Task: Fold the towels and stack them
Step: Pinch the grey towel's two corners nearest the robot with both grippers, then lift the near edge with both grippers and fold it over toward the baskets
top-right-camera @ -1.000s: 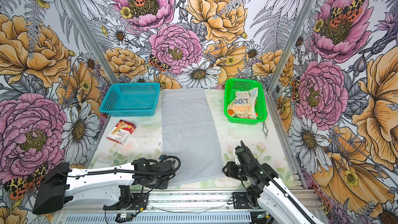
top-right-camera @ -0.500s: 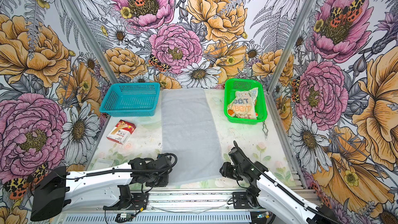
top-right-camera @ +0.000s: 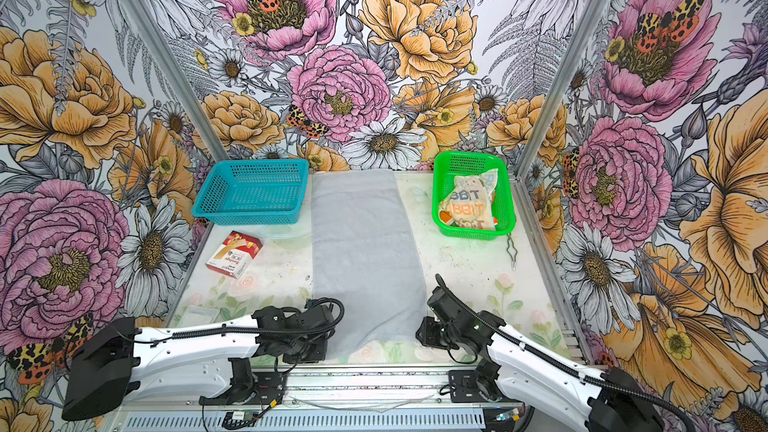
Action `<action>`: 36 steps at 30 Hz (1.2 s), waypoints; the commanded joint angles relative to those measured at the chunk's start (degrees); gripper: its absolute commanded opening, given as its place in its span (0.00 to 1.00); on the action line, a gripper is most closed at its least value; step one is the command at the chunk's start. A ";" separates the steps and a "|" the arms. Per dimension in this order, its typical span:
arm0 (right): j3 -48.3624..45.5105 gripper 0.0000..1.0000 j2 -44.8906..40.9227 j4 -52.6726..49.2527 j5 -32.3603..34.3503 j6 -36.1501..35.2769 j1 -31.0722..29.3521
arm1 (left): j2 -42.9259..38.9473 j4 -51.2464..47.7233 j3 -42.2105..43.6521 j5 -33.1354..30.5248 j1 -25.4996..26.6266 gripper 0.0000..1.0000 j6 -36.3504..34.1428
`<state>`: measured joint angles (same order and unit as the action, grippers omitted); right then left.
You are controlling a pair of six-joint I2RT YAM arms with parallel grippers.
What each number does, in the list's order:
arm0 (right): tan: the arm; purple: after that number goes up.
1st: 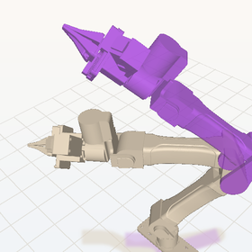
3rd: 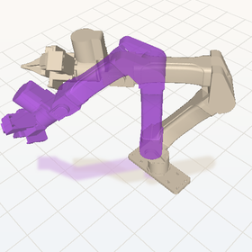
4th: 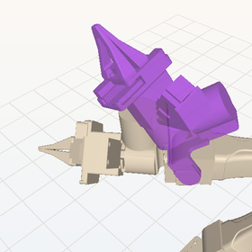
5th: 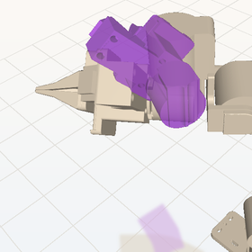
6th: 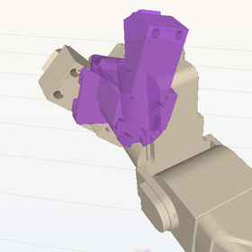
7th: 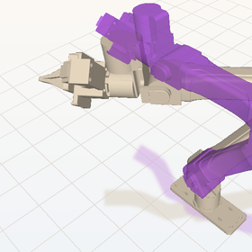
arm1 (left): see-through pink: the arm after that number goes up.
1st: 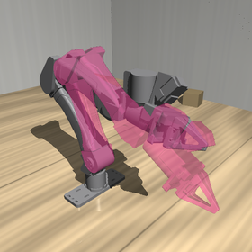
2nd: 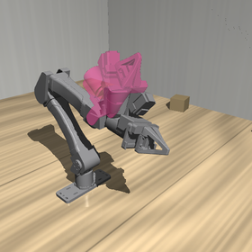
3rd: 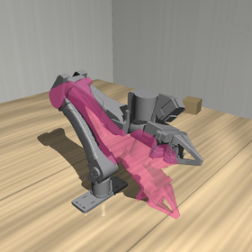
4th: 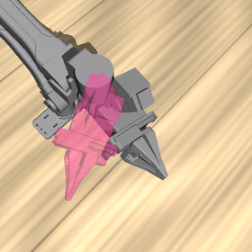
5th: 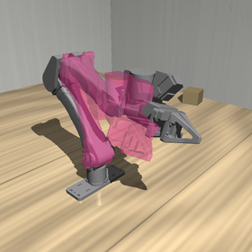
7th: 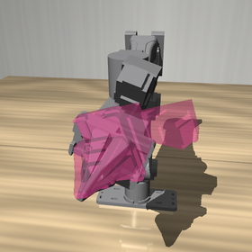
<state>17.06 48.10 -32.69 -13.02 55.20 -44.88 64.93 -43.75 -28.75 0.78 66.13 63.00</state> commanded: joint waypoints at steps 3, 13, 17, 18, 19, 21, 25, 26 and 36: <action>-0.93 0.00 1.34 -2.75 1.70 2.90 -1.85 | -0.33 0.46 2.96 3.25 1.15 0.00 1.00; 3.35 0.00 -8.47 -10.03 3.97 3.10 -1.94 | -8.61 -5.46 4.09 1.42 5.03 0.00 5.53; 5.17 0.00 -10.24 -16.70 3.77 3.10 -2.84 | -8.95 -7.58 4.06 1.23 7.82 0.00 7.33; 5.84 0.00 -11.32 -18.64 4.06 3.63 -3.54 | -8.67 -8.29 3.82 1.19 8.64 0.00 7.60; 6.45 0.00 -12.65 -20.36 4.31 4.14 -4.21 | -8.40 -8.90 3.47 1.05 9.17 0.00 7.71; 8.11 0.00 -15.14 -23.52 4.82 4.99 -5.00 | -7.95 -9.57 3.05 0.91 9.61 0.00 7.53; 10.61 0.00 -19.50 -27.60 3.39 6.73 -6.19 | -8.56 -9.80 1.85 1.58 9.63 0.00 6.48; 11.24 0.00 -20.27 -27.98 2.91 6.98 -6.64 | -8.95 -9.94 1.28 1.81 9.63 0.00 6.23; 21.88 0.00 -24.60 -29.17 3.12 9.04 -14.49 | -12.43 -15.37 -9.16 -1.52 21.52 0.00 8.24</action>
<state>35.75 24.36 -60.66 -10.61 63.42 -57.45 53.80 -55.09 -34.24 1.54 85.36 69.25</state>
